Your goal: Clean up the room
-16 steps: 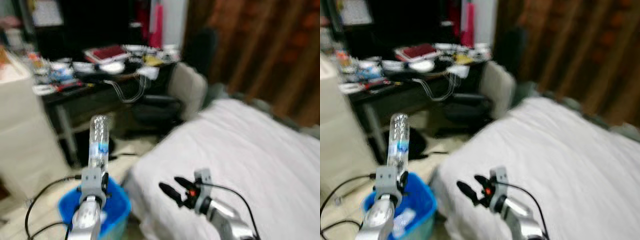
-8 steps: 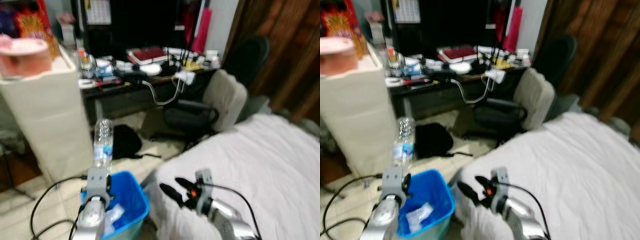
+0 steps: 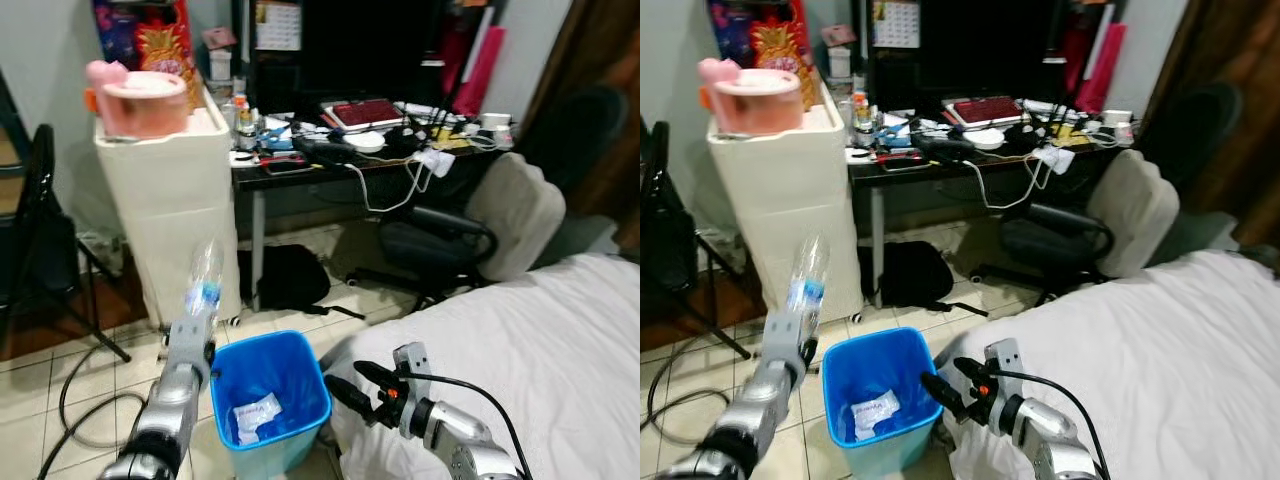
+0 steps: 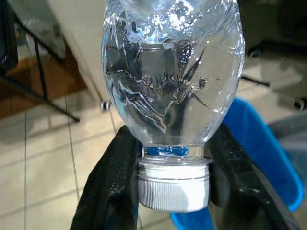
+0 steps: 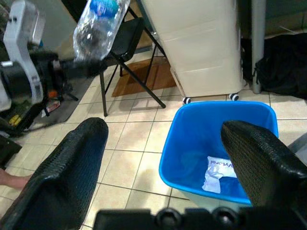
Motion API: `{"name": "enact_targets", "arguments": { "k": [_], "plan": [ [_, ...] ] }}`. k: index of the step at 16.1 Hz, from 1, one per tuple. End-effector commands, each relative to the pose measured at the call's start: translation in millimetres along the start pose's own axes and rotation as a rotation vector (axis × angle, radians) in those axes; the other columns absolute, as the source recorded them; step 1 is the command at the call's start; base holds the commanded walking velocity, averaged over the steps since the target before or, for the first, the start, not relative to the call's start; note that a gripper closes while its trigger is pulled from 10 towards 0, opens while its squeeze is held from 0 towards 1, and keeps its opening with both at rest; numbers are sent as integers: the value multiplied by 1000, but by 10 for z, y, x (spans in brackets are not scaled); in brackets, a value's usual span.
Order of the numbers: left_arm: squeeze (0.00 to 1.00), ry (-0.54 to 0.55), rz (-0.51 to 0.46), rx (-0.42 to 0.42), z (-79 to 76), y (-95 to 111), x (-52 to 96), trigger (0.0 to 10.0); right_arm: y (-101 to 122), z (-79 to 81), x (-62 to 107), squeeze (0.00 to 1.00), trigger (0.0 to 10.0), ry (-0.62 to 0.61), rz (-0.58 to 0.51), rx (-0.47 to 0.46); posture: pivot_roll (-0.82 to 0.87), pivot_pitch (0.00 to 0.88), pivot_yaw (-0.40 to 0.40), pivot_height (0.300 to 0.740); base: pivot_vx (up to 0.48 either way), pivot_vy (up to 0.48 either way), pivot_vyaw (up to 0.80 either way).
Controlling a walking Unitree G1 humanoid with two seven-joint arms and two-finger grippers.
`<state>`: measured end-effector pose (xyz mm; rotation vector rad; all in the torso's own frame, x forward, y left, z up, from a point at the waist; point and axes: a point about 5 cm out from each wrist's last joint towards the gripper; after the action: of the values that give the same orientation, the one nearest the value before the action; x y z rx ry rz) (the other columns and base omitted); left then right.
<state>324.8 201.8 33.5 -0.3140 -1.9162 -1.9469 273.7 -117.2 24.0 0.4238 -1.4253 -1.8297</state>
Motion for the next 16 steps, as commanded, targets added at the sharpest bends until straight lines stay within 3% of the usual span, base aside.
{"name": "enact_targets", "arguments": {
  "k": [1, 4, 5, 6, 7, 8, 9, 11, 15, 16],
  "plan": [
    [0, -47, -38, -47, -23, 122, -34, 10000, 7, -34, 147, 0, 10000, -15, -2, 19, 28, 96, -117, 740, 0, 0, 0],
    [0, -62, -20, -67, -29, 95, -37, 10000, -23, 22, 387, 0, 10000, -21, -1, 33, -48, 158, -134, 740, 0, 0, 0],
    [0, -65, 7, -60, -24, 46, -32, 10000, -55, 103, 605, 0, 10000, -34, 17, 31, -130, 207, -156, 740, 0, 0, 0],
    [0, -63, 10, -61, -26, 38, -31, 10000, -63, 127, 665, 0, 10000, -35, 24, 32, -130, 207, -156, 740, 0, 0, 0],
    [322, -63, 11, -61, -26, 39, -33, 10000, -90, 183, 817, 0, 10000, -49, 42, 29, -173, 230, -162, 740, 0, 0, 0],
    [1000, -63, 11, -59, -22, 45, -35, 10000, -105, 200, 869, 0, 10000, -58, 49, 26, -180, 233, -161, 740, 0, 0, 0],
    [1000, -43, 18, -65, 25, 80, -47, 10000, -115, 247, 967, 0, 10000, -80, 68, 16, -196, 232, -154, 740, 0, 0, 0],
    [1000, -20, 33, -51, 57, 68, -47, 10000, -107, 256, 989, 0, 10000, -91, 72, 9, -194, 227, -148, 740, 0, 0, 0],
    [1000, -15, 69, -42, 61, -46, -21, 10000, -44, 273, 898, 0, 10000, -91, 69, -5, -158, 206, -140, 740, 0, 0, 0],
    [808, -27, 50, -30, 55, -33, -20, 10000, -30, 287, 839, 0, 10000, -69, 65, -14, -138, 191, -136, 740, 0, 0, 0]
  ]
}}
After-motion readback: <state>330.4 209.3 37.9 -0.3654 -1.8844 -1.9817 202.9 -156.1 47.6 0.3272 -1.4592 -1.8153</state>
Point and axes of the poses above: a point about 5 cm out from each wrist's last joint towards the gripper, its own x axis pointing back from the gripper into the wrist, its own y axis along the axis of the wrist's last joint, z = x × y, and after that the axes turned 6 degrees about x, right-handed
